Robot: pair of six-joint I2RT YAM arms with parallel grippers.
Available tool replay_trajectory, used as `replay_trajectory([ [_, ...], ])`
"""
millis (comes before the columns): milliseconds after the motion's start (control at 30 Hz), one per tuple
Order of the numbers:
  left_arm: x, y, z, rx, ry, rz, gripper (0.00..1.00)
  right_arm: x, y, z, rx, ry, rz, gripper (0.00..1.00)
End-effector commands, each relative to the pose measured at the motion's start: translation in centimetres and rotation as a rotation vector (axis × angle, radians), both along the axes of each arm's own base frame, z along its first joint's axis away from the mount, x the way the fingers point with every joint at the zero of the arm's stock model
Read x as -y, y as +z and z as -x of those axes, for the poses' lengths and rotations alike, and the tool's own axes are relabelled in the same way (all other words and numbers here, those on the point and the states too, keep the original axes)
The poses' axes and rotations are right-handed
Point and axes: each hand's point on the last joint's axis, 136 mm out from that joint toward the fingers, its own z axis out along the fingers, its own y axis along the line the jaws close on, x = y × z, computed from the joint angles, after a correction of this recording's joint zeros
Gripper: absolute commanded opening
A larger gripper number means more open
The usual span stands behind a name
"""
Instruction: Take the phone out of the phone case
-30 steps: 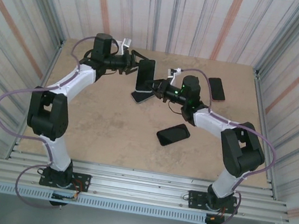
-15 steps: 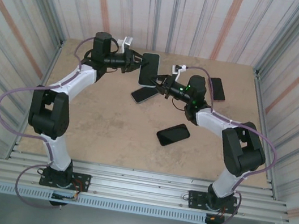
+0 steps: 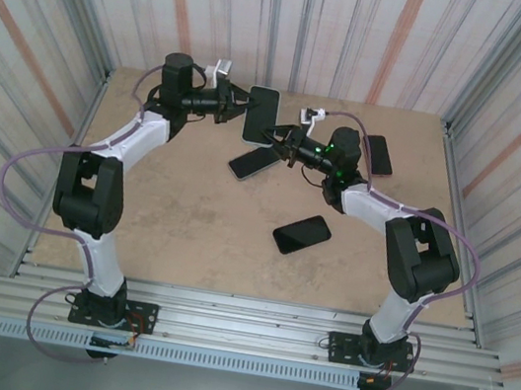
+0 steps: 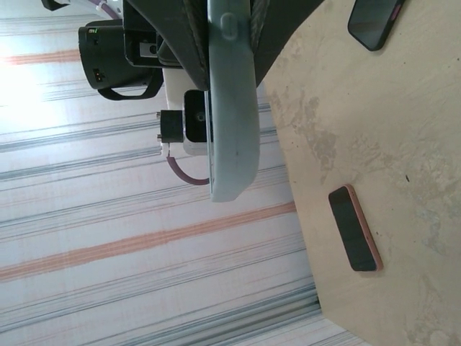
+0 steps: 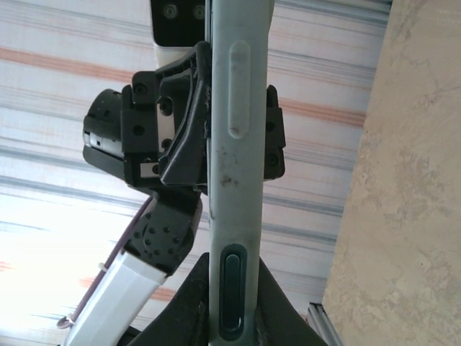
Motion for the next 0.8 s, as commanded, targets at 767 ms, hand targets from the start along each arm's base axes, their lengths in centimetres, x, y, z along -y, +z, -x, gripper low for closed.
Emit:
replay_trajectory([
  [767, -3.0, 3.1, -1.3, 0.002, 0.526, 0.026, 0.0, 2.4, -1.3, 1.2, 0.122, -0.304, 0.027, 0.59],
])
